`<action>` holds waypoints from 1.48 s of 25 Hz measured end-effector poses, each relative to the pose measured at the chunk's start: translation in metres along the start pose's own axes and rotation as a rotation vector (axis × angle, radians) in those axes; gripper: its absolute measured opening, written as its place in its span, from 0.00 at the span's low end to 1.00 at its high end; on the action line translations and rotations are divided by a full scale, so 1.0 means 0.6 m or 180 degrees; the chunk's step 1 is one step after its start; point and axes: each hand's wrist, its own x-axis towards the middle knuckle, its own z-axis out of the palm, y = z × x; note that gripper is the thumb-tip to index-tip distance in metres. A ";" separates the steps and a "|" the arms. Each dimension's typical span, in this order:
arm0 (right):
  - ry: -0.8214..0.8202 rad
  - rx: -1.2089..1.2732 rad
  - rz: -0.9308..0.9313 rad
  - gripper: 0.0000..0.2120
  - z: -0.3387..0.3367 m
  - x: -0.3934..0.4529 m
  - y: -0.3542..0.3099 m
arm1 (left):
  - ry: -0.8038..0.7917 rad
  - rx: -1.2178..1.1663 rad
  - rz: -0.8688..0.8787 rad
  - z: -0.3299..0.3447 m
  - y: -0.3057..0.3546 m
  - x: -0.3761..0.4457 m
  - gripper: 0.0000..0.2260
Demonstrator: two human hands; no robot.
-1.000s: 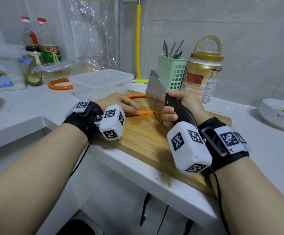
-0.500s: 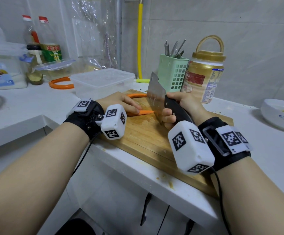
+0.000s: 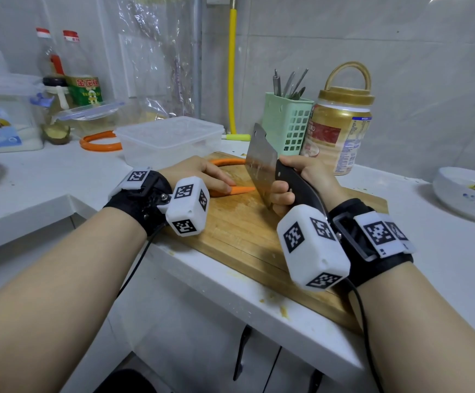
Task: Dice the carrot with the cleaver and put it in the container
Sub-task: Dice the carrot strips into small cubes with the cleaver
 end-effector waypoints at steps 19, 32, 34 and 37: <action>-0.0069 -0.0014 -0.0041 0.16 0.018 -0.015 -0.002 | -0.0036 -0.0004 0.0005 -0.001 -0.004 0.002 0.08; 0.0149 -0.0244 0.0107 0.11 0.027 0.005 -0.005 | -0.0072 0.0048 0.0040 -0.003 -0.004 0.002 0.08; 0.0134 -0.0249 0.0132 0.11 0.026 0.007 -0.006 | -0.0045 0.0108 0.0022 -0.003 -0.005 0.003 0.10; 0.0118 -0.0209 0.0123 0.11 0.023 0.008 -0.005 | -0.0014 0.0096 0.0003 -0.003 -0.004 0.004 0.07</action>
